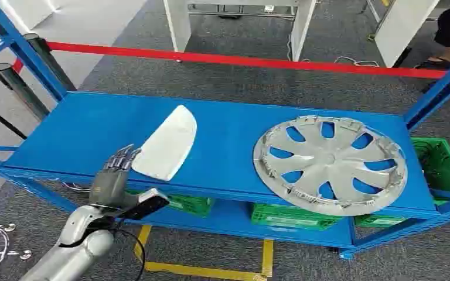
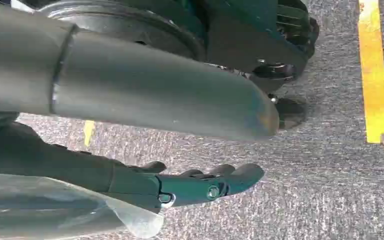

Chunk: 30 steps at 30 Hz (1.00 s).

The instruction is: Take the parts from the cabinet and place them on the table.

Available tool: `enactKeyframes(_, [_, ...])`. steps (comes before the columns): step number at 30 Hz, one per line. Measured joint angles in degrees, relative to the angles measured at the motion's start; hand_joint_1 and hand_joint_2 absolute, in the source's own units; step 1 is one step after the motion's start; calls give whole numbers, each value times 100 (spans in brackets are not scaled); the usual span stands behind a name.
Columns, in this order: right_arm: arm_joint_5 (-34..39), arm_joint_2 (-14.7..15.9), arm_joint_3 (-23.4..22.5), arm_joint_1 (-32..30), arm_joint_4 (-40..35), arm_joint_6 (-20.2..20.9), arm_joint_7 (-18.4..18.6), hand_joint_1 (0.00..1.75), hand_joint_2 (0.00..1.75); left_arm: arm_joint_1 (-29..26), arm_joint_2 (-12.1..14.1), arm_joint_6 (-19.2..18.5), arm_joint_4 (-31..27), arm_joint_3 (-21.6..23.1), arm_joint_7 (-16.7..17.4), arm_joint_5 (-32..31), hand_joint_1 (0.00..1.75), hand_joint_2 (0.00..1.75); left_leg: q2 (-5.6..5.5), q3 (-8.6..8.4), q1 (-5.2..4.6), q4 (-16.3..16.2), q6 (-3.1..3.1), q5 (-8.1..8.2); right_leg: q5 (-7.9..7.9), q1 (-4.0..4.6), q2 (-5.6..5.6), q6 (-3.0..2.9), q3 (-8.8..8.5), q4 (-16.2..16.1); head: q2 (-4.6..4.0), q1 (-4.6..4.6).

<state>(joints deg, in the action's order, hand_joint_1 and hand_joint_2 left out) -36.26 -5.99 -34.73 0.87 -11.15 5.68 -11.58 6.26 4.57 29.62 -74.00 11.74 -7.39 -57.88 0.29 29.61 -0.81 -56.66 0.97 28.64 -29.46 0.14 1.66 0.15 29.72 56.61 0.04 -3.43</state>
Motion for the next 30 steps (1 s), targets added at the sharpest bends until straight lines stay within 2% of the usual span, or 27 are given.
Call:
enactKeyframes(12, [-118,31,9,16,0,59,11,0,0,750,-44,-177,787,267,155,-166,0,175,1,1,0,0,0,0,0,0,-2,0,1,1,0,0])
enactKeyframes(30, [-153,42,11,17,0,76,15,0,0,988,-85,-243,1160,398,175,-94,0,175,1,0,0,0,0,0,0,0,-2,0,1,1,0,0])
